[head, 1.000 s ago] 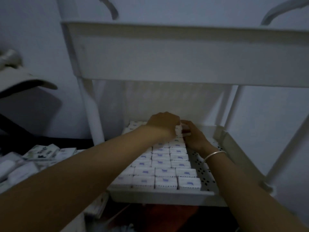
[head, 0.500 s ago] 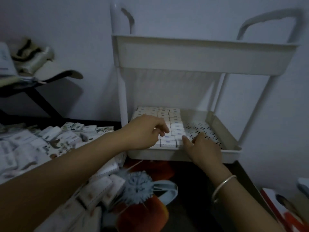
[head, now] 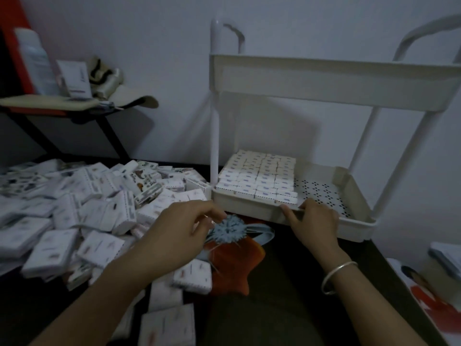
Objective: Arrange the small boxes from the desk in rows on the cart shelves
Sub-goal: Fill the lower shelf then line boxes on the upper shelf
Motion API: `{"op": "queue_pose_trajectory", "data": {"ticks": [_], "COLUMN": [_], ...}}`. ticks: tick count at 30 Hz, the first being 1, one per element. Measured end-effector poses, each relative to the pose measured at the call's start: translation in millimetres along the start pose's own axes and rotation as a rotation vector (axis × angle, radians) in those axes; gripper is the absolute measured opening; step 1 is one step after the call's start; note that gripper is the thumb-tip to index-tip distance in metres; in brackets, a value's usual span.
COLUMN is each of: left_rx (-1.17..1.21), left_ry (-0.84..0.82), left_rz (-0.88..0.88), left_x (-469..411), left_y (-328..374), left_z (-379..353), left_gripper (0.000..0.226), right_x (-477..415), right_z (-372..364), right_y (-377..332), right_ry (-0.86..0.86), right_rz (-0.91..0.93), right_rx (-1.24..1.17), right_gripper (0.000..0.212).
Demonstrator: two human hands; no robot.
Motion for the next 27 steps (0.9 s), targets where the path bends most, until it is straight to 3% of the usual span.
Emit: {"op": "queue_pose_trajectory", "data": {"ticks": [8,19,27], "left_rx": [0.100,0.209,0.243], "left_ry": [0.005,0.286,0.311], "left_rz": [-0.036,-0.091,-0.120], "left_x": [31,42,51], "left_y": [-1,10,13], "left_z": [-17,-5,-7], "left_gripper": [0.029,0.041,0.039], "right_x": [32,85,112], "right_z": [16,44,61], "right_y": [15,29,34], "right_ry": [-0.029,-0.009,0.020], "right_rz": [-0.024,0.021,0.045], "right_rx": [-0.047,-0.118,-0.149], "right_gripper": [0.055,0.054,0.051]}}
Point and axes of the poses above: each hand's wrist, its own x-axis away from the middle knuckle, its own z-axis out of the back of the hand, y = z × x, the point moved 4 cm from there along -x, towards the middle knuckle, and after that the axes turned 1 degree about -z, right-handed, at the moved point
